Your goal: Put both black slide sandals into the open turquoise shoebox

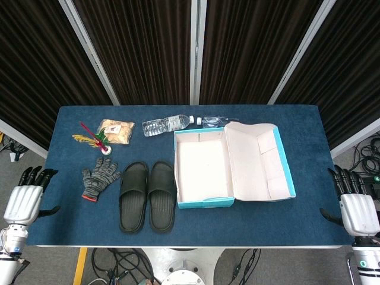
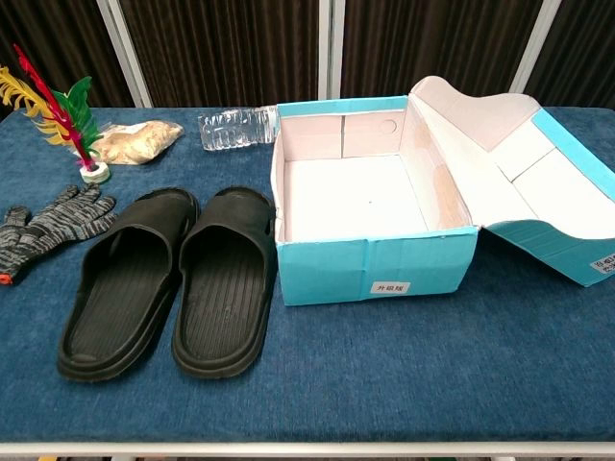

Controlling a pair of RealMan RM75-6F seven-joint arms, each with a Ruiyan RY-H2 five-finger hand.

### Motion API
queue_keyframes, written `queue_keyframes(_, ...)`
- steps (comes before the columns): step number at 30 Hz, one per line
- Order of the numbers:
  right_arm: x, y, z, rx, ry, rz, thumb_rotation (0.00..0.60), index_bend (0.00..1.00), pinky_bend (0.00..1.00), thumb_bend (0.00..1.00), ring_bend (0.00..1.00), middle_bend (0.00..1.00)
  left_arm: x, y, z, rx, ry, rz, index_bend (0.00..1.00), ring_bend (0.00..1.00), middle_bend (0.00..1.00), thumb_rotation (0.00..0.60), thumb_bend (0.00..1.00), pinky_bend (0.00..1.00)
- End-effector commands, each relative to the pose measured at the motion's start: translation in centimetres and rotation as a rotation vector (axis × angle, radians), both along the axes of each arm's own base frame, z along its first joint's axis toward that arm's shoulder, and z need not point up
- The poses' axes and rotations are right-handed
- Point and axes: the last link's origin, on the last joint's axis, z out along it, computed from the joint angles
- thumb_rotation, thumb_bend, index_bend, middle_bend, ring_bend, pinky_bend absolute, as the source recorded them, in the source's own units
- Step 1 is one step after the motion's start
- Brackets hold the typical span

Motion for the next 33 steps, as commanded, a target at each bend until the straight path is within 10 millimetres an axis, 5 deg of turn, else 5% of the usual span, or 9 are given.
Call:
queue_keyframes(1, 0.0, -0.1, 0.1, -0.004, -0.001, 0.002, 0.600, 0.00, 0.00, 0.03, 0.00, 0.02, 0.0, 0.1, -0.1, 0.010, -0.005, 0.001, 0.15, 0.05, 0.13, 0.600, 0.02, 0.02)
queue_keyframes(10, 0.2, 0.1, 0.9, -0.033, -0.007, 0.024, 0.600, 0.00, 0.00, 0.03, 0.00, 0.02, 1.2, 0.6, 0.0, 0.070, -0.033, -0.054, 0.15, 0.05, 0.13, 0.600, 0.02, 0.03)
queue_keyframes(15, 0.4, -0.2, 1.5, -0.045, -0.005, 0.047, 0.600, 0.00, 0.00, 0.03, 0.00, 0.02, 3.7, 3.1, 0.1, 0.051, -0.085, -0.149, 0.16, 0.11, 0.13, 0.600, 0.02, 0.07)
queue_keyframes(18, 0.8, -0.4, 1.9, -0.053, 0.002, 0.071, 0.600, 0.00, 0.00, 0.03, 0.00, 0.02, 5.9, 5.2, -0.1, 0.004, -0.141, -0.216, 0.17, 0.24, 0.14, 0.600, 0.02, 0.19)
queue_keyframes(23, 1.2, -0.4, 2.7, -0.068, 0.016, 0.094, 0.600, 0.00, 0.00, 0.03, 0.00, 0.02, 10.0, 8.3, -1.9, -0.110, -0.203, -0.290, 0.17, 0.56, 0.16, 0.600, 0.02, 0.63)
queue_keyframes(33, 1.2, 0.0, 3.4, -0.084, 0.017, 0.091, 0.600, 0.00, 0.00, 0.03, 0.00, 0.02, 17.3, 11.0, -8.1, -0.360, -0.192, -0.310, 0.17, 0.71, 0.17, 0.600, 0.02, 0.71)
